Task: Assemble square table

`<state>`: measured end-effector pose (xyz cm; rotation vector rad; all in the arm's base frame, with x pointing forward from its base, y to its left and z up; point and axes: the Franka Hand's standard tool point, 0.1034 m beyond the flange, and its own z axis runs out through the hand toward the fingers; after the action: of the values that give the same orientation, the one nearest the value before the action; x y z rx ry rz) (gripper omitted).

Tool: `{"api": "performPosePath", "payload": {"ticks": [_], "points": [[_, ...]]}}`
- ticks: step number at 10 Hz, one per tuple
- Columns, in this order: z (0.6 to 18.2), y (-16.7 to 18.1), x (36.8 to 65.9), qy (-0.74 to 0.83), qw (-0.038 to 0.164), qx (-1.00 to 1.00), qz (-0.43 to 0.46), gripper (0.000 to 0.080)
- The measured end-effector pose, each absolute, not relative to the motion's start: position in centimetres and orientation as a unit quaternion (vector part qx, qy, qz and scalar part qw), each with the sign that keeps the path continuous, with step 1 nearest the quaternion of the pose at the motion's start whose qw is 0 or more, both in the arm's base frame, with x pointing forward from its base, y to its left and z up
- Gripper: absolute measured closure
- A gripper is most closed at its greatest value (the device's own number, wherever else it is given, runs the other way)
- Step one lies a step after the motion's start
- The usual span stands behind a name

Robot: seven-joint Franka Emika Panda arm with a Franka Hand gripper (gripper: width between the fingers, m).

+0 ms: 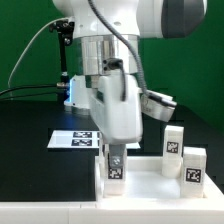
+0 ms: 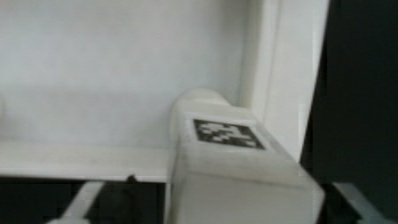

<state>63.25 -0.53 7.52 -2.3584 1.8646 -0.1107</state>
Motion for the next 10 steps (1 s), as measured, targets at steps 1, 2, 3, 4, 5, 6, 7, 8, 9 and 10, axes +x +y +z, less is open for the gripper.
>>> {"api": "performPosePath", "payload": {"ticks": [1, 2, 3, 4, 5, 6, 7, 8, 9, 10], "points": [[7.47, -0.42, 63.36, 0.531, 0.064, -0.843, -0.052, 0.0222], [7.44, -0.27, 63.34, 0.476, 0.062, -0.875, -0.055, 0.0222], [7.43, -0.33, 63.33, 0.455, 0.06, -0.887, -0.056, 0.0164], [7.43, -0.35, 63.33, 0.427, 0.058, -0.9, -0.058, 0.0164], [7.43, -0.38, 63.33, 0.386, 0.054, -0.919, -0.061, 0.0152], [7.54, -0.36, 63.42, 0.323, 0.047, -0.943, -0.065, 0.0152], [8.08, -0.09, 63.8, 0.194, 0.035, -0.978, -0.075, 0.015], [8.12, 0.37, 63.72, 0.096, 0.034, -0.992, -0.07, 0.015], [8.03, 0.36, 63.7, 0.113, 0.036, -0.991, -0.069, 0.015], [7.97, 0.33, 63.66, 0.12, 0.036, -0.99, -0.068, 0.015]]}}
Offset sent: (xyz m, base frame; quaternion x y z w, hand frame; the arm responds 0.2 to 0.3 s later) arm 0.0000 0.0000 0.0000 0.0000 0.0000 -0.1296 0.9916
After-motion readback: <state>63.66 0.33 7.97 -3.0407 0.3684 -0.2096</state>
